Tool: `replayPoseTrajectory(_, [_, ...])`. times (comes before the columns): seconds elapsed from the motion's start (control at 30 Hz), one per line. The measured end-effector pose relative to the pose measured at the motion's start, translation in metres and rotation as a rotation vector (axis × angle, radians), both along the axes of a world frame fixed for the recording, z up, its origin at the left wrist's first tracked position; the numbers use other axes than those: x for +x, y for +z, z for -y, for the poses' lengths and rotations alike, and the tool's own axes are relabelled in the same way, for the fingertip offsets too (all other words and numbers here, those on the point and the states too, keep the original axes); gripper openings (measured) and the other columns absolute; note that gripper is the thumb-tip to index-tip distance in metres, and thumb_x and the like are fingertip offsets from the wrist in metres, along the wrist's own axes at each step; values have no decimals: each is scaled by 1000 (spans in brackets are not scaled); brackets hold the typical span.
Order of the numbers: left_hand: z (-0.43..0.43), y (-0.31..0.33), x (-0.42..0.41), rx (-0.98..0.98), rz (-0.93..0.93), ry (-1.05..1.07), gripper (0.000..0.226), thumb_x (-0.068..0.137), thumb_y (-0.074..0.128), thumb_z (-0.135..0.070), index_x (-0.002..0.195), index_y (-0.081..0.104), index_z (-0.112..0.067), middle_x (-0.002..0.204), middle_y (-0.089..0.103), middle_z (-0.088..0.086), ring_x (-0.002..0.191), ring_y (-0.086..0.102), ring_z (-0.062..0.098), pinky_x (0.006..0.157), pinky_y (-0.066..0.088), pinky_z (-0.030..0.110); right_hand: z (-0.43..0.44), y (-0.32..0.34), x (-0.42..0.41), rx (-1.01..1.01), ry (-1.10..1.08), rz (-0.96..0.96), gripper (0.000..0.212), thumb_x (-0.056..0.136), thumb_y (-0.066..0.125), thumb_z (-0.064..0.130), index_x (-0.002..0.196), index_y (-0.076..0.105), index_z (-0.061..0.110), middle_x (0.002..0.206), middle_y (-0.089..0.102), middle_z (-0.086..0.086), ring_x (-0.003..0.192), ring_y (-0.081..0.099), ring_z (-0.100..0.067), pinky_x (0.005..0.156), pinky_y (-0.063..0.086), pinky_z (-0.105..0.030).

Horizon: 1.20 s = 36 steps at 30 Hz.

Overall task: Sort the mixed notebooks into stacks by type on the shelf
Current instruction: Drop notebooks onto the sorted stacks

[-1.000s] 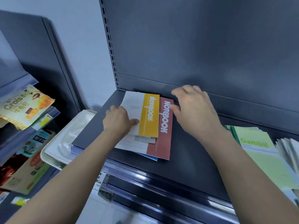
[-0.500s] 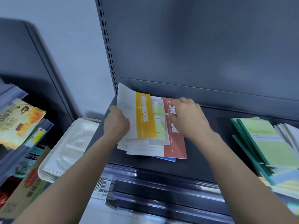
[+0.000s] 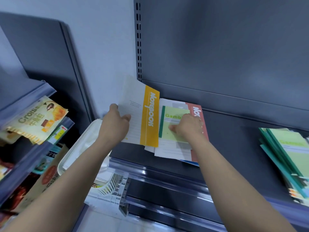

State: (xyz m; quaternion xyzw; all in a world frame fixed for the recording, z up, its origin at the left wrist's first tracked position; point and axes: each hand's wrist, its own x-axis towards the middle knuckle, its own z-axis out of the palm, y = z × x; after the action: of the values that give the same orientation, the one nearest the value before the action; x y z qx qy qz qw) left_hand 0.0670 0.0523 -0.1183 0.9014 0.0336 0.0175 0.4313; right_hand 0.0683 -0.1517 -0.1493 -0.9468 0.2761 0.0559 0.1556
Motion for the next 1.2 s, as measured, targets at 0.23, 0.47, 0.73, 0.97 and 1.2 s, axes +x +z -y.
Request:
replayPoseTrajectory(0.23, [-4, 6, -1, -34, 32, -43, 25, 96, 47, -20, 114, 41, -3, 87, 51, 4, 63, 46, 12, 51, 36, 26, -2, 4, -5, 147, -180, 135, 52, 80, 65, 23, 123, 44, 1, 124, 53, -16, 112, 52, -33, 91, 48, -37])
replayPoseTrajectory(0.47, [23, 17, -3, -189, 114, -164, 17, 96, 48, -23, 97, 40, -9, 80, 50, -7, 69, 50, 12, 52, 38, 26, 20, 48, -52, 188, -246, 520, 20, 95, 40, 9, 114, 39, 2, 110, 57, -19, 91, 51, -35, 66, 34, -32])
replayPoseTrajectory(0.73, [109, 22, -34, -340, 163, -411, 9, 99, 43, -17, 101, 37, -11, 79, 46, -19, 67, 46, -2, 45, 34, -1, 77, 69, -129, 18, -326, 691, 15, 91, 42, -1, 105, 38, 3, 87, 56, -19, 72, 43, -30, 58, 25, -32])
replayPoseTrajectory(0.97, [172, 25, -66, -336, 201, -494, 9, 100, 42, -19, 103, 37, -12, 83, 46, -19, 72, 47, -5, 48, 36, 2, 143, 72, -182, 25, -433, 711, 20, 92, 43, 1, 112, 40, 1, 99, 61, -22, 87, 54, -38, 65, 39, -37])
replayPoseTrajectory(1.2, [233, 25, -98, -335, 158, -402, 9, 100, 42, -20, 105, 38, -13, 93, 52, -12, 74, 51, -1, 46, 38, 2, 217, 68, -196, 121, -375, 644, 24, 93, 43, 4, 117, 40, 3, 106, 61, -15, 84, 49, -27, 68, 40, -32])
